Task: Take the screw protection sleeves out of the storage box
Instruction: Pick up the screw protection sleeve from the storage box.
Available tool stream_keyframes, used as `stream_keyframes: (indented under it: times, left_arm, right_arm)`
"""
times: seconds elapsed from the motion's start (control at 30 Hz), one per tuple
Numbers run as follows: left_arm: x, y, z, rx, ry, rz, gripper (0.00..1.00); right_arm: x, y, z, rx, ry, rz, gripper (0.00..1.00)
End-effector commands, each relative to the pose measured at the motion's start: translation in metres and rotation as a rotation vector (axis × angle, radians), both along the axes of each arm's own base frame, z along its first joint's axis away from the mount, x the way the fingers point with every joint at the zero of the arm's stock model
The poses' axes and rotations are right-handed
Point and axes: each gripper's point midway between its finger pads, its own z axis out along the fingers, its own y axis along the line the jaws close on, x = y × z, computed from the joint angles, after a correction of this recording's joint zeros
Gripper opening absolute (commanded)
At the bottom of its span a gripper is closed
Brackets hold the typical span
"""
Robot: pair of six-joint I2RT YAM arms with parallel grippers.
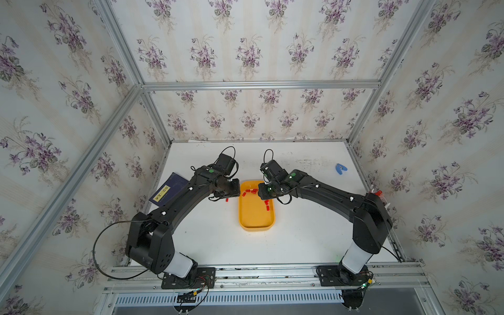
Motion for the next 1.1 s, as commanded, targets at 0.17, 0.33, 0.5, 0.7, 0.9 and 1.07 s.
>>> stream_keyframes:
  times: [0.17,0.33,0.5,0.7,0.9,1.07]
  left_arm:
    - [-0.003,-0.005,-0.001,-0.032,-0.012,-0.033,0.46]
    - [-0.005,-0.006,-0.001,-0.034,-0.007,-0.049,0.46]
    - [-0.005,-0.006,-0.001,-0.035,-0.013,-0.058,0.46]
    - [-0.008,-0.003,-0.002,-0.028,-0.017,-0.055,0.46]
    - [-0.011,0.004,-0.004,-0.035,-0.017,-0.031,0.45]
    - [-0.015,0.007,-0.008,-0.039,-0.011,-0.025,0.45]
  right_arm:
    - [-0.011,-0.003,-0.041,-0.22,0.049,0.014,0.29]
    - [-0.005,-0.005,-0.054,-0.275,0.046,0.004,0.29]
    - [0.0,-0.006,-0.063,-0.308,0.041,0.001,0.29]
    - [0.004,-0.011,-0.078,-0.37,0.034,-0.003,0.29]
    - [0.011,-0.015,-0.08,-0.404,0.0,-0.01,0.3]
    - [0.012,-0.021,-0.086,-0.448,-0.004,-0.008,0.29]
